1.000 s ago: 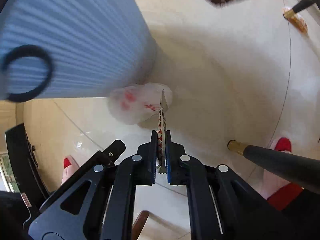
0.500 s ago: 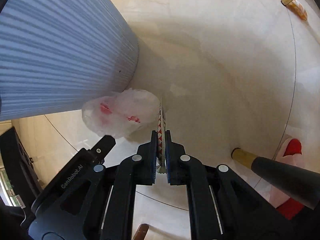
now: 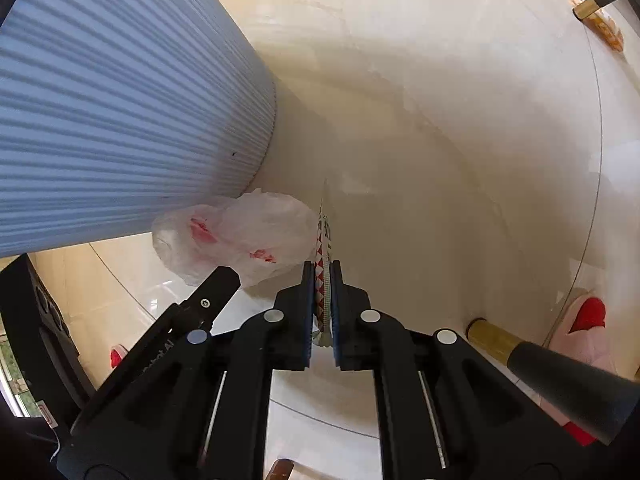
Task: Collect trash
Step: 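Grasp the white red-printed plastic bag on the floor with the left tool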
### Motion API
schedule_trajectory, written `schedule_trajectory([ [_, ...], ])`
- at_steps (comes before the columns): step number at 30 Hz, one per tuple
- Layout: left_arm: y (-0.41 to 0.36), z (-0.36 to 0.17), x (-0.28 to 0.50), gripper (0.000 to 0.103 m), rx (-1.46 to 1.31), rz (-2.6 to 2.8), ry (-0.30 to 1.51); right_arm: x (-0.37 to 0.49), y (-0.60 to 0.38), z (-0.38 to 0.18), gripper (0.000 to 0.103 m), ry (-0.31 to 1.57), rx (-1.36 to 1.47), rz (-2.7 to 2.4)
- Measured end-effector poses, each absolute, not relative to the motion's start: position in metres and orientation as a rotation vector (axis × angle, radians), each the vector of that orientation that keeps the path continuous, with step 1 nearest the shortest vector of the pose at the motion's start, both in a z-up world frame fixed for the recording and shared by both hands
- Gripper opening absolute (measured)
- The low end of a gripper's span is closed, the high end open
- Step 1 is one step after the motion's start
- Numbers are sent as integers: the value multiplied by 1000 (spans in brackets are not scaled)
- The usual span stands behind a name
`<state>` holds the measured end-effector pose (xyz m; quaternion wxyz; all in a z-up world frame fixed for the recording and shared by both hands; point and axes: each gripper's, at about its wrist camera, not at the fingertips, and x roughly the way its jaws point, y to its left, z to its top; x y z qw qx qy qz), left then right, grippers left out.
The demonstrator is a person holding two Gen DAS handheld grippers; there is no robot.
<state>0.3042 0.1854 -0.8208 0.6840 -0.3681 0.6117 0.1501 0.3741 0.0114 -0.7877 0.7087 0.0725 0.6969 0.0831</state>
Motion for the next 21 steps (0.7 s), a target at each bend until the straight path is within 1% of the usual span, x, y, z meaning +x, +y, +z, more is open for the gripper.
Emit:
schedule_trajectory([
  [2,186,-823,304,55,-829,337,1376,374,15,-784,8,1553,162,186],
  [4,190,-822,303,46,-835,337,1367,373,18,-783,8,1555,153,191],
  [6,189,-826,303,26,-858,320,1379,374,21,-779,8,1559,150,196],
  [7,182,-829,304,22,-865,317,1382,373,22,-779,8,1558,147,197],
  [8,181,-831,305,11,-867,318,1390,373,23,-777,8,1562,145,200],
  [9,182,-834,305,5,-885,303,1403,372,23,-777,8,1565,145,203],
  [10,182,-836,305,2,-889,298,1411,372,24,-775,8,1563,147,204],
  [12,184,-836,305,0,-893,288,1414,370,24,-776,8,1568,149,206],
  [21,188,-827,297,0,-907,304,1437,355,23,-774,8,1592,141,196],
])
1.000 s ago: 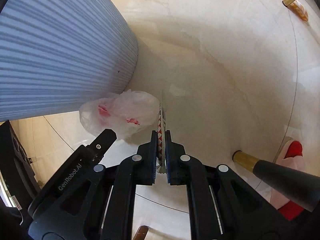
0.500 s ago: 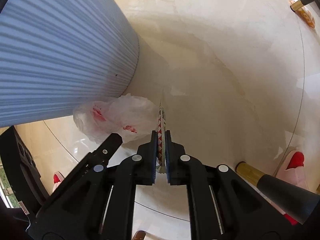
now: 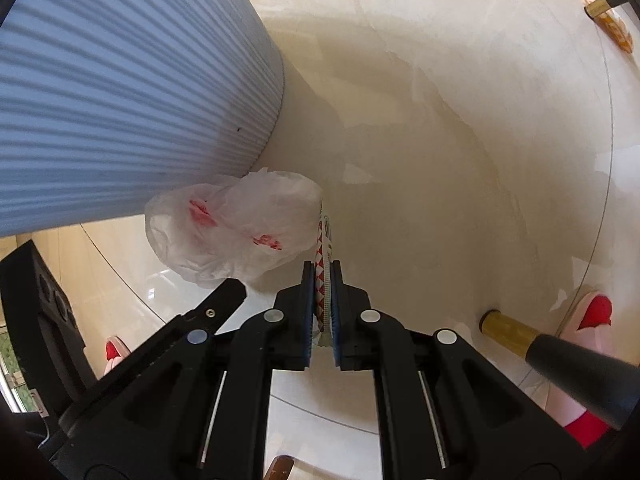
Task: Collect trash
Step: 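Grasp the white red-printed plastic bag on the floor with the left tool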
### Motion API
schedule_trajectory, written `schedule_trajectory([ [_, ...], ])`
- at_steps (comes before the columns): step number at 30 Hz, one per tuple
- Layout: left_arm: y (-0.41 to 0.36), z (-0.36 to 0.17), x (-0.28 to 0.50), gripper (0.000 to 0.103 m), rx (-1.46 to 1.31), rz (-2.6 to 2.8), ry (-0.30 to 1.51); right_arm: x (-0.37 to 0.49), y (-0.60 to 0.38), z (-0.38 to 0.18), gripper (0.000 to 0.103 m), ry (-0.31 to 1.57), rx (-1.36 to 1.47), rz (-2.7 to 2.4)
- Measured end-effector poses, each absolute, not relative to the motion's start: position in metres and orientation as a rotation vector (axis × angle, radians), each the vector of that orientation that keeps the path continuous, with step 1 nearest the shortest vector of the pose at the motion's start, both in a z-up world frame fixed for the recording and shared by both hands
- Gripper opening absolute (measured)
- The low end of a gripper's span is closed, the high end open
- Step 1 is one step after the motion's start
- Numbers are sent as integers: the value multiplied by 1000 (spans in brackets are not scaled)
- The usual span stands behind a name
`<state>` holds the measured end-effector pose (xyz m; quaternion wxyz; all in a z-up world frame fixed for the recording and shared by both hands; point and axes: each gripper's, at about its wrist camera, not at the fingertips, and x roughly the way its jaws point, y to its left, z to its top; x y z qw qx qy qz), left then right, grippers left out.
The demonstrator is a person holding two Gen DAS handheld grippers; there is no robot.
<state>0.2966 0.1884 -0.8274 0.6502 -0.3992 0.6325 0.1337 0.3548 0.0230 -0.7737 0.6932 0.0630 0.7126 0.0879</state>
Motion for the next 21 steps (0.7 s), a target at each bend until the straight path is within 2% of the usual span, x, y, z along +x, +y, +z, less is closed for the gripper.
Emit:
schedule_trajectory([
  [8,189,-803,271,0,-902,361,1456,340,27,-747,8,1611,153,181],
  [15,201,-772,264,0,-894,339,1450,315,42,-701,8,1619,132,211],
  [18,213,-771,266,4,-925,347,1417,311,45,-690,8,1594,121,218],
  [19,215,-770,268,6,-909,356,1407,311,44,-689,8,1592,134,213],
  [20,217,-769,269,21,-914,353,1388,313,42,-688,8,1588,152,206],
  [21,217,-769,270,41,-912,359,1382,317,39,-691,8,1586,154,204],
])
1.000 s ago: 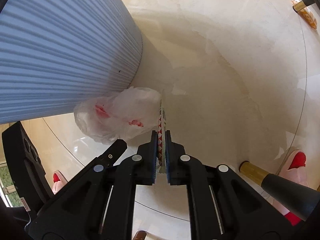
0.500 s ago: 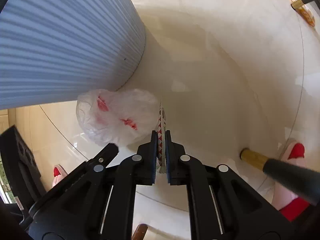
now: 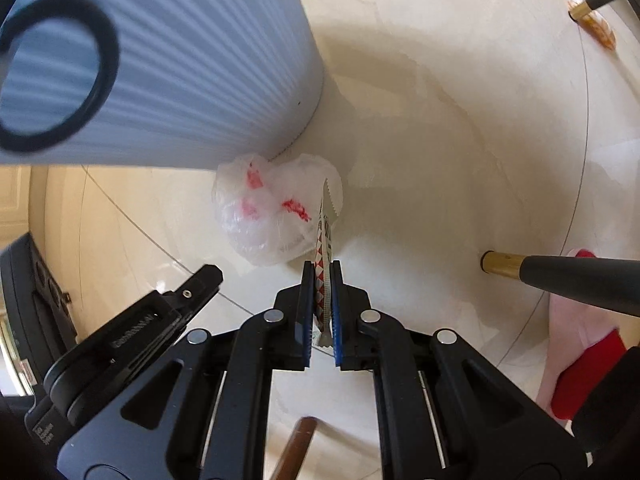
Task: Collect trash
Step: 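Grasp the white red-printed plastic bag on the floor with the left tool, then lift both items over the blue bucket and open both tools to drop them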
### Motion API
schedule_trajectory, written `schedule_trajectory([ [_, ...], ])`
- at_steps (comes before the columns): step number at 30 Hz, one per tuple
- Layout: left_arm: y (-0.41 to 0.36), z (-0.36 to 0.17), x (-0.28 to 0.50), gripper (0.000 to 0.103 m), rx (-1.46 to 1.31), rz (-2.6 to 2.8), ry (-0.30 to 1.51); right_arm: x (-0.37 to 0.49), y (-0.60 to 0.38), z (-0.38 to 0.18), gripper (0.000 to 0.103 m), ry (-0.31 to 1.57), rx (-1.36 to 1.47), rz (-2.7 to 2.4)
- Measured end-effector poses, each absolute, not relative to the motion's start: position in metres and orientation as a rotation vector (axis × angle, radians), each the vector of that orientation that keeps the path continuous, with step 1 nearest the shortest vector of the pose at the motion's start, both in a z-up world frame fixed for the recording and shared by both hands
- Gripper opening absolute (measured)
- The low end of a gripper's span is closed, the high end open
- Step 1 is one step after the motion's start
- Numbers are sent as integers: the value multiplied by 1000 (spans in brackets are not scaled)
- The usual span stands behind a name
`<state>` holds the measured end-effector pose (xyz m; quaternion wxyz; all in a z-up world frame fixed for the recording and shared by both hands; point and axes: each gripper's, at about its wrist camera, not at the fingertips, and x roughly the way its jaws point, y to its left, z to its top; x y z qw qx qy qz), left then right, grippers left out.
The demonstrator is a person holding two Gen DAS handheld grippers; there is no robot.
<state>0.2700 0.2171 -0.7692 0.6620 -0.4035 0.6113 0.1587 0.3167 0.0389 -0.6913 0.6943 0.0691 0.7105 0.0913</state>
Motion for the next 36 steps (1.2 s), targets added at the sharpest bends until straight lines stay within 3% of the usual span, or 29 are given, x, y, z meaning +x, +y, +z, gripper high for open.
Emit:
schedule_trajectory([
  [2,218,-772,273,46,-919,364,1369,321,33,-694,8,1585,159,205],
  [13,215,-810,305,46,-938,260,1413,350,32,-724,8,1610,152,189],
  [14,215,-813,305,25,-935,261,1436,351,33,-725,8,1611,149,189],
  [15,212,-816,305,12,-942,244,1449,351,33,-725,8,1613,147,189],
  [17,209,-813,304,4,-922,215,1452,352,30,-725,8,1619,146,188],
  [25,208,-772,291,3,-872,253,1454,344,46,-722,8,1611,132,208],
  [36,183,-669,276,3,-748,246,1412,326,31,-629,8,1528,137,217],
])
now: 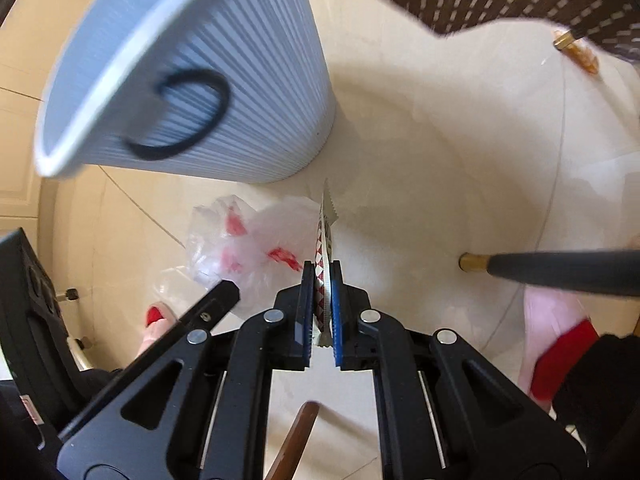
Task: Collect trash
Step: 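Lift both items over the blue bucket and open both tools to drop them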
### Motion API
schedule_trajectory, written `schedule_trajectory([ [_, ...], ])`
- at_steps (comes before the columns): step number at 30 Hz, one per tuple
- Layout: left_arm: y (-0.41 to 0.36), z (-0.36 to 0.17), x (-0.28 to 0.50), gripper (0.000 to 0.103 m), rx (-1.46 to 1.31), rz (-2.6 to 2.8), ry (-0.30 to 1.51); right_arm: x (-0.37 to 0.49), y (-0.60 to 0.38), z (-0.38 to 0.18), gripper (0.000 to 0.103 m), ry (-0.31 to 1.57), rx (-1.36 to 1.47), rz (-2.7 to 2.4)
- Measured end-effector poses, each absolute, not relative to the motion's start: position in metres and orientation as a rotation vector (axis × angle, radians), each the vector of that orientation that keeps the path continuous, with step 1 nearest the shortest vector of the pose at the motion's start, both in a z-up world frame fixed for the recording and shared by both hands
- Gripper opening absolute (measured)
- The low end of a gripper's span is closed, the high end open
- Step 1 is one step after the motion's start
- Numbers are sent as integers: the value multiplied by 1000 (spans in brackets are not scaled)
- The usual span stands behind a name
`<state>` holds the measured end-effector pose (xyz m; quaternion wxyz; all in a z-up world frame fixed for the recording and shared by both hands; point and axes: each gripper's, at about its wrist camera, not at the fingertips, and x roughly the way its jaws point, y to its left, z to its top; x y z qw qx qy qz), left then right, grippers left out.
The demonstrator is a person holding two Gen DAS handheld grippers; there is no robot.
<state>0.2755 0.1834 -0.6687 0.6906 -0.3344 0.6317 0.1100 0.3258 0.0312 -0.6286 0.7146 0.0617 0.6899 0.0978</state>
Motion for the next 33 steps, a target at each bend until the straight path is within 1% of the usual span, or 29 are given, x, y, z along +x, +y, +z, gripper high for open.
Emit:
schedule_trajectory([
  [7,178,-591,269,3,-642,208,1347,310,21,-563,8,1431,154,241],
  [11,188,-543,263,3,-621,201,1268,299,22,-528,8,1363,206,293],
  [17,212,-489,275,3,-613,190,1131,315,33,-494,8,1274,281,375],
  [22,214,-475,305,3,-589,182,1076,345,39,-477,8,1204,325,430],
  [29,224,-472,363,3,-553,164,1051,400,45,-486,8,1160,339,426],
  [32,223,-473,381,6,-559,159,1053,418,52,-490,8,1150,339,419],
  [33,222,-471,383,12,-558,167,1054,420,53,-485,8,1143,332,415],
])
